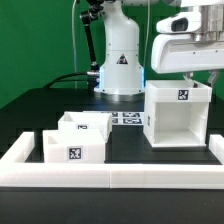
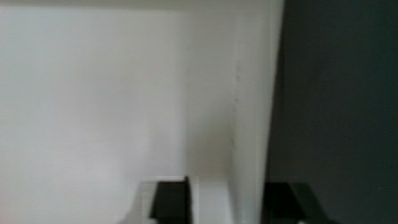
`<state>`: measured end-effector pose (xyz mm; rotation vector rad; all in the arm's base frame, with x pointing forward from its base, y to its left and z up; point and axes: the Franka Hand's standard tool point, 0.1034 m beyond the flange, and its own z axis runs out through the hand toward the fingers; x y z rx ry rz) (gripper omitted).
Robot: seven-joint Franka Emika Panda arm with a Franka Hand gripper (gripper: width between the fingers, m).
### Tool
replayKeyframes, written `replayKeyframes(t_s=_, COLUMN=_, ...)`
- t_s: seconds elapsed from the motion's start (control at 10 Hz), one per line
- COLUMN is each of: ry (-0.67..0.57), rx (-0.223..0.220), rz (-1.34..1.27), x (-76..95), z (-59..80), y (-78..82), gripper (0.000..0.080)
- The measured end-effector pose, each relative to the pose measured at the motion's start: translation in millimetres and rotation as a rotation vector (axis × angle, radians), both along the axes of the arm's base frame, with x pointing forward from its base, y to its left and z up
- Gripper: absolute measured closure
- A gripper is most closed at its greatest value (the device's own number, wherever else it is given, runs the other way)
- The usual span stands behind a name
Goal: Assemble drawer
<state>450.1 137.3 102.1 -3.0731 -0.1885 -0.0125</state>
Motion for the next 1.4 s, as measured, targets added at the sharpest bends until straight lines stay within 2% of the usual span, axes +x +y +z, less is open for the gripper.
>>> replayKeyframes(t_s=0.1, ry=0.0, rx=0.0, rz=0.0, x=0.1, z=0.1, y=0.0, gripper=0.0713)
replayKeyframes(t_s=0.2, ry=-0.001, rx=0.0, rz=0.0, x=0.4, z=0.3, y=0.1, gripper=0.0762)
replayKeyframes(t_s=0.8, ry=-0.001, rx=0.0, rz=0.0, x=1.8, z=0.7, y=-1.5, gripper=0.0762)
replayKeyframes(t_s=1.0, ry=-0.013, rx=0.001, rz=-0.028, x=19.7, z=0.0, y=-12.3, gripper=0.0762)
replayKeyframes(t_s=1.4, ry=-0.059, rx=0.007, rz=-0.053, x=71.6, z=0.2, y=-31.4, gripper=0.0762)
